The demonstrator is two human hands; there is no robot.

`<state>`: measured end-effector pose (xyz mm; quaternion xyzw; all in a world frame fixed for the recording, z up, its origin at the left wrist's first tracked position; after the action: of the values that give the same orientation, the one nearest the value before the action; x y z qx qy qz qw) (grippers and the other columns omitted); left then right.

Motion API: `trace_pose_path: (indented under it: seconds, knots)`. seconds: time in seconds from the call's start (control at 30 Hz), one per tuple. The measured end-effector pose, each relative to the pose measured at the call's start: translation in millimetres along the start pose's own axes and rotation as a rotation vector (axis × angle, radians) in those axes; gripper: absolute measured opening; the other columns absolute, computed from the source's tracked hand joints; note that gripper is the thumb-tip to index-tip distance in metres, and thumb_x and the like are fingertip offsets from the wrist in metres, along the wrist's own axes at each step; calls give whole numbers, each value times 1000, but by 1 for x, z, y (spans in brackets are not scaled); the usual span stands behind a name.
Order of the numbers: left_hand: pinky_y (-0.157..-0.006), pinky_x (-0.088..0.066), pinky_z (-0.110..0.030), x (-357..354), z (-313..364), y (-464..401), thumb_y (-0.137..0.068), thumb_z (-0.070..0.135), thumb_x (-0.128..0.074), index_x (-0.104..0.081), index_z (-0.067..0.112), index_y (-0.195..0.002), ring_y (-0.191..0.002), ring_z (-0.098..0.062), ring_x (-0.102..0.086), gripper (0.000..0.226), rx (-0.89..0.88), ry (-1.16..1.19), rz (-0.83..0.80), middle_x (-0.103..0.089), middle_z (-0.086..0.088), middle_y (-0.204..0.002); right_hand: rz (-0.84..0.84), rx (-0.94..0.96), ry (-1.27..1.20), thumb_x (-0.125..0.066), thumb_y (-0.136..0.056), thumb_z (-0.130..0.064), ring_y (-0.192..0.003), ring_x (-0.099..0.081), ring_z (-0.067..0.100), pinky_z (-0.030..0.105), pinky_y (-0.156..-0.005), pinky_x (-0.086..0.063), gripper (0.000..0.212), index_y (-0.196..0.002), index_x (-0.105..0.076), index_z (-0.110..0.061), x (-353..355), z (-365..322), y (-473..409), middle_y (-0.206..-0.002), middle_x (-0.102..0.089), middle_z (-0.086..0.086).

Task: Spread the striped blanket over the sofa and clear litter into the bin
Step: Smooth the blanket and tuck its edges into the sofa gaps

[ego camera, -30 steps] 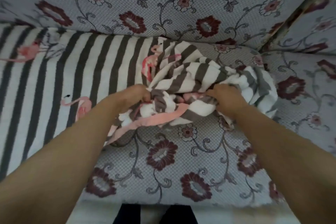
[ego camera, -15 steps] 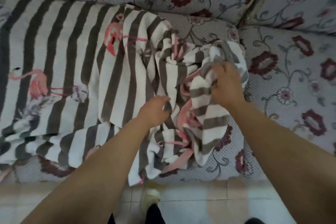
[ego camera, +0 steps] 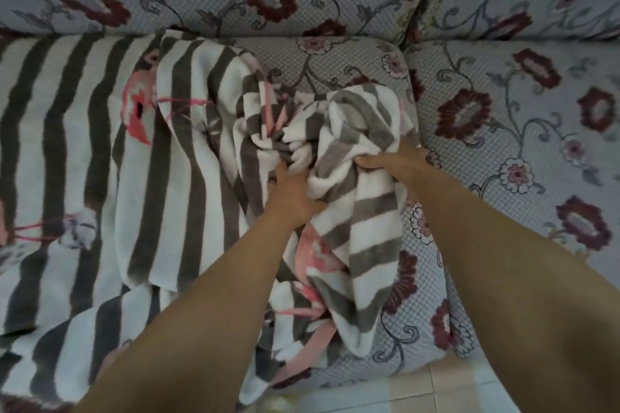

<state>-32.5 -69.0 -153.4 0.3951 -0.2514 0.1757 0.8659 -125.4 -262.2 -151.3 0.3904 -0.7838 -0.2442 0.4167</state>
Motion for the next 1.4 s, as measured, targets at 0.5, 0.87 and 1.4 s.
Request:
trace_pose_path:
  seconds: [0.5,0.87,1.4]
  knots:
    - [-71,-50,-31,28,158,38,-73,12,-62,-55,21,-111,-93,-19,-60,40,-238,582,54,-60,10,-95,500,655,74,-71,-71,-22,-119,-54,29,44,-96,-49,61,-128,-53,-19,147,-105,81,-130,-52,15]
    - [-80,-38,-16,-21,159,47,-87,1,-55,-63,16,-97,-97,-14,-53,20,-156,406,-100,-57,8,-100,291,419,497,-56,-80,-2,-118,-53,35,43,-88,-51,58,-136,-48,-15,135,-34,96,-137,-50,16]
    - [-95,-46,-31,60,-224,200,-80,-2,-57,-65,13,-118,-110,-28,-61,41,219,-77,77,-65,-10,-121,-456,744,873,-58,-85,-16,-116,-47,31,41,-92,-41,44,-128,-54,-19,-287,11,234,-127,-52,9]
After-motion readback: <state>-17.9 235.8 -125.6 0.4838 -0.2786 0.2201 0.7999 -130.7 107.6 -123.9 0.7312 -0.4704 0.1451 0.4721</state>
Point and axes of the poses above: each hand's wrist, its own y-axis away from the middle knuckle, its own x-axis out of the back of the hand, z = x × y, the point moved 7 cm from there along -y, towards the middle knuckle
